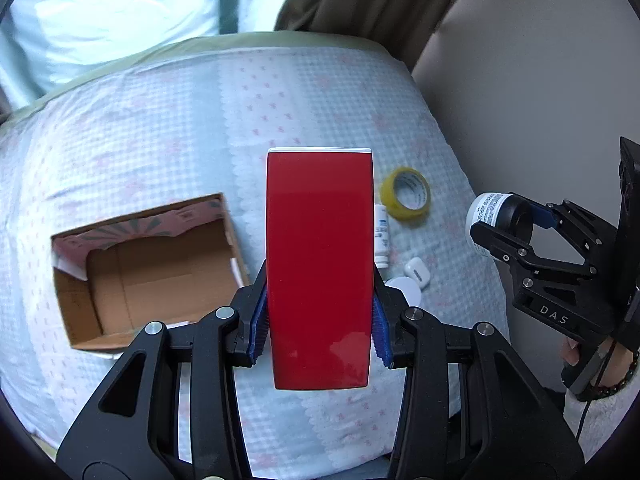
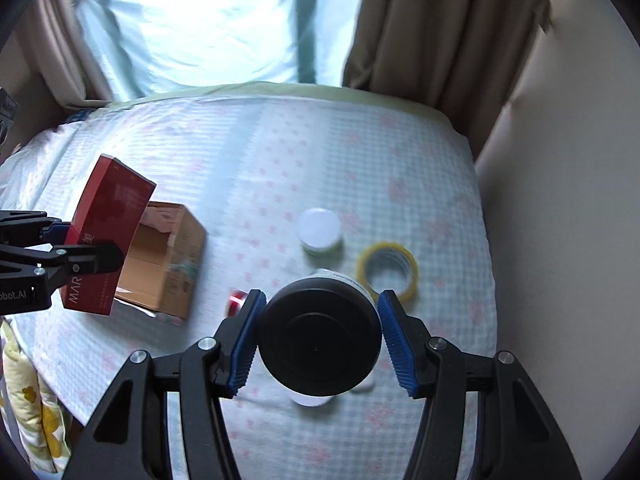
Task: Organize rigid objects
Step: 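Carry both items into the cardboard box and open both tools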
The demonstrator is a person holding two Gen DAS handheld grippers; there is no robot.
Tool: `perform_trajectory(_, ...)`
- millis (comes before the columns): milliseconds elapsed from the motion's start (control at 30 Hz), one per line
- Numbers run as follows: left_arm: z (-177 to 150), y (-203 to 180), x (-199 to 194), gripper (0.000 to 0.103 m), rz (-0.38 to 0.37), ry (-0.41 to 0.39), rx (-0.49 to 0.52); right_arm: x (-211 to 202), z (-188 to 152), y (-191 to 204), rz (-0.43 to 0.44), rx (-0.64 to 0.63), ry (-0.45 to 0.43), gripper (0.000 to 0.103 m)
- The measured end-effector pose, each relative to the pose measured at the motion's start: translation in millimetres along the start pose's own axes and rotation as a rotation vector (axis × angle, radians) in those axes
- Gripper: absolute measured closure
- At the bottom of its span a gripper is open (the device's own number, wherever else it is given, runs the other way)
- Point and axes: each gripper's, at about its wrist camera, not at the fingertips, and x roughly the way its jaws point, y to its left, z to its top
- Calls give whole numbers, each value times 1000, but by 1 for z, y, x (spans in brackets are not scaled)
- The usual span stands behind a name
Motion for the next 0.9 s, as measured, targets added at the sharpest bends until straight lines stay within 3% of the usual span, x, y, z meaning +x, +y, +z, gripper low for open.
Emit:
perform_trajectory(200, -11, 75, -40, 65, 63, -32, -59, -4, 26, 84, 67, -59, -16, 50)
perform_trajectory(433, -25, 165, -48, 65, 95, 4, -52, 22, 44, 174, 154, 7, 26, 50)
perform_trajectory(700, -37, 250, 3, 65, 120, 116, 55, 93, 55, 248, 179, 141, 135, 50)
perform_trajectory(900, -39, 273, 66, 65, 99, 186, 116, 154, 54, 273, 126, 145, 206, 50)
